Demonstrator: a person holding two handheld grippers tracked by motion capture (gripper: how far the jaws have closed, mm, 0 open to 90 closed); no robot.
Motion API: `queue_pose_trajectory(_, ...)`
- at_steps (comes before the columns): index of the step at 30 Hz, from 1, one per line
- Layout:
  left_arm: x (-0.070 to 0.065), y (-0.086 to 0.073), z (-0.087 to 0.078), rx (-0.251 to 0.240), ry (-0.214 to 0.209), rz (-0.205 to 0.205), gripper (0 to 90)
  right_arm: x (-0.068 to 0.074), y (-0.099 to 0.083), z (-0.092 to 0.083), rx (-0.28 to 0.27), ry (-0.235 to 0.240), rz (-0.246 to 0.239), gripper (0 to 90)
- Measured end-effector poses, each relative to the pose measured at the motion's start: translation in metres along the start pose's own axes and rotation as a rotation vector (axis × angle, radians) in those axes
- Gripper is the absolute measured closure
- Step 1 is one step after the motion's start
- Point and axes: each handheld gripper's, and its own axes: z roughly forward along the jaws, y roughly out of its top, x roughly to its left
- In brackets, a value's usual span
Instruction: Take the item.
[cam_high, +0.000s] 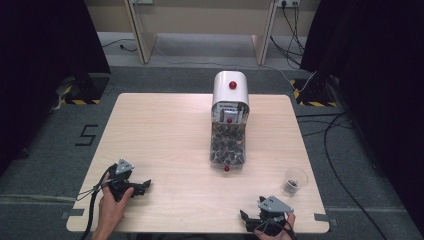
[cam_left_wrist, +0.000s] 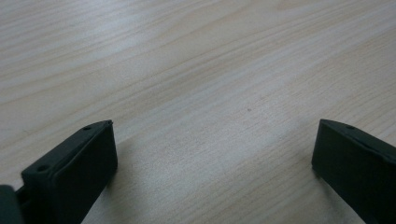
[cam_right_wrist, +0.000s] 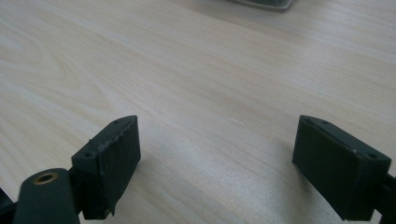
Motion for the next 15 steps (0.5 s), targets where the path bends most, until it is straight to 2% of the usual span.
queue_pose_trajectory(2, 0.0000, 0.0000, 0.0000, 0.000, 0.000, 0.000, 0.0, 0.0007, -0.0006, -0.0001, 0.000, -0.007, -0.010, 15.8)
queue_pose_trajectory(3, 0.0000, 0.0000, 0.0000, 0.000, 0.000, 0.000, 0.0, 0.0024, -0.0021, -0.0001, 0.001, -0.019, -0.034, 15.2)
queue_pose_trajectory(15, 0.0000, 0.0001, -0.0001, 0.002, 0.000, 0.001, 0.0, 0.0048, -0.0082, -0.0037, -0.020, -0.022, -0.032, 15.0)
